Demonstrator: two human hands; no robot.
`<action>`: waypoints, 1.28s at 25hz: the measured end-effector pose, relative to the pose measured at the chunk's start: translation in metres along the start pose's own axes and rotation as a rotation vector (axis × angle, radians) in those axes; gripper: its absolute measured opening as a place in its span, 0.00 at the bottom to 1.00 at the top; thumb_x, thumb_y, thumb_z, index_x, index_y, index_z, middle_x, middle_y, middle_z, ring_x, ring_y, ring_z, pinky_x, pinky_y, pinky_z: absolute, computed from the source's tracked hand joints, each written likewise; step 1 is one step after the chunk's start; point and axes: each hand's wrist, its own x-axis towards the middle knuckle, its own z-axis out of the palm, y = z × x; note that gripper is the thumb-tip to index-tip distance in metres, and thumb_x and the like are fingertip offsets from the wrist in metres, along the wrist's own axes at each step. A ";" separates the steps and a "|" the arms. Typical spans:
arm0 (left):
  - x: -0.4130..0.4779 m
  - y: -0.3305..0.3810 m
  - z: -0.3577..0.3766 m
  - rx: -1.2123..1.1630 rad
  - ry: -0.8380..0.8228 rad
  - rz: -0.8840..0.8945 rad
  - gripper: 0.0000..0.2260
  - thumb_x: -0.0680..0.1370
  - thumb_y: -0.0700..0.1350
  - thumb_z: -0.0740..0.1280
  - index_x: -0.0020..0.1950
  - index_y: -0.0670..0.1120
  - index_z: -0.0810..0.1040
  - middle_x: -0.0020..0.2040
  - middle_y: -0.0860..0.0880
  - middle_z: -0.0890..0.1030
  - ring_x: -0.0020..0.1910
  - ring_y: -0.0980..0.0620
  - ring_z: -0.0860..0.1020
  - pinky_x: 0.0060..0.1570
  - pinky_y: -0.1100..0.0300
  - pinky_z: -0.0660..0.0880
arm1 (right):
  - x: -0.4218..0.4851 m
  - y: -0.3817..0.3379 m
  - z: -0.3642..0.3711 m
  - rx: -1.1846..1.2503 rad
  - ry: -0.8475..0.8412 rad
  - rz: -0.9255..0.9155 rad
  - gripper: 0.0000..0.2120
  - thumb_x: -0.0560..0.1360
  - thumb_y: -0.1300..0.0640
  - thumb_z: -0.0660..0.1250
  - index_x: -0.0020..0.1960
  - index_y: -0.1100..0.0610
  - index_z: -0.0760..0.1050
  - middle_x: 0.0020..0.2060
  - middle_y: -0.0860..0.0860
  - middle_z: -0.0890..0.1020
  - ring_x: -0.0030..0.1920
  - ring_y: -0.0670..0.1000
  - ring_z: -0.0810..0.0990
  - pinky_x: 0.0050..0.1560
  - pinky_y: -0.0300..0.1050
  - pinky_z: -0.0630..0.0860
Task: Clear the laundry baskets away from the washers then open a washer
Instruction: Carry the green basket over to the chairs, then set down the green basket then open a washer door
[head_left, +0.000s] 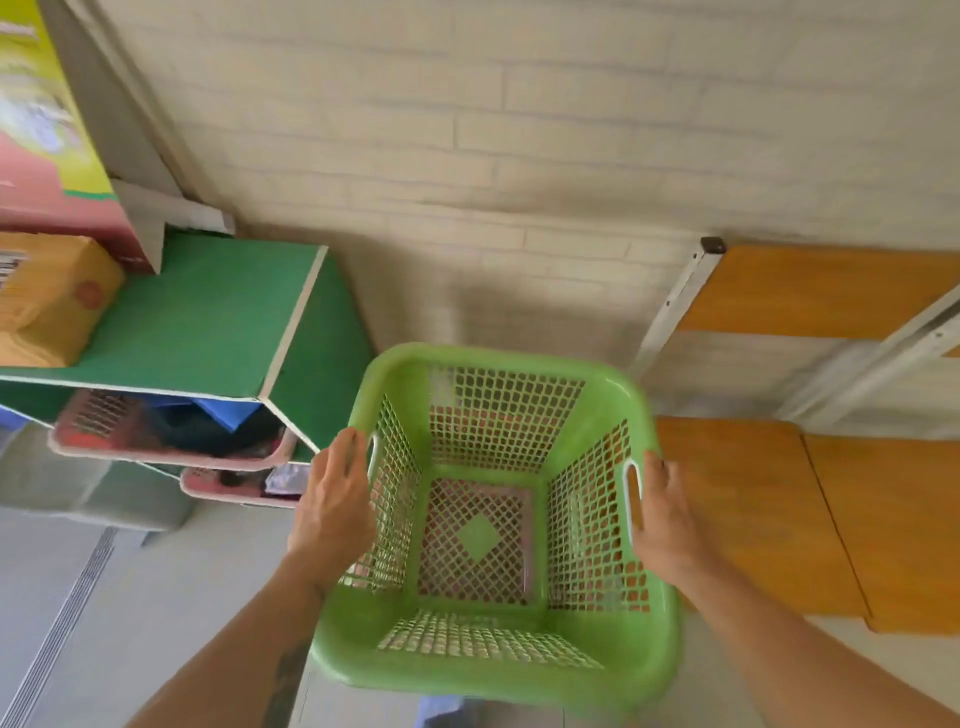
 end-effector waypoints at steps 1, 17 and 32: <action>0.007 -0.005 0.011 0.000 -0.031 -0.008 0.36 0.58 0.23 0.62 0.67 0.36 0.67 0.64 0.39 0.67 0.52 0.37 0.72 0.48 0.44 0.78 | 0.007 -0.005 0.013 0.001 -0.045 0.044 0.47 0.67 0.68 0.73 0.76 0.52 0.48 0.63 0.60 0.67 0.44 0.56 0.80 0.35 0.48 0.81; 0.046 -0.006 0.040 -0.300 -0.430 -0.251 0.27 0.65 0.31 0.63 0.64 0.44 0.76 0.59 0.44 0.78 0.46 0.50 0.75 0.33 0.65 0.73 | 0.014 -0.015 0.031 0.433 -0.314 0.271 0.40 0.68 0.61 0.71 0.76 0.50 0.58 0.71 0.51 0.69 0.64 0.52 0.73 0.57 0.49 0.75; -0.093 0.325 -0.114 -0.389 -0.395 0.474 0.18 0.73 0.40 0.63 0.63 0.46 0.78 0.58 0.46 0.81 0.55 0.47 0.80 0.54 0.55 0.77 | -0.305 0.187 -0.122 0.537 0.214 0.274 0.20 0.70 0.52 0.66 0.62 0.46 0.74 0.61 0.50 0.79 0.53 0.48 0.78 0.48 0.35 0.76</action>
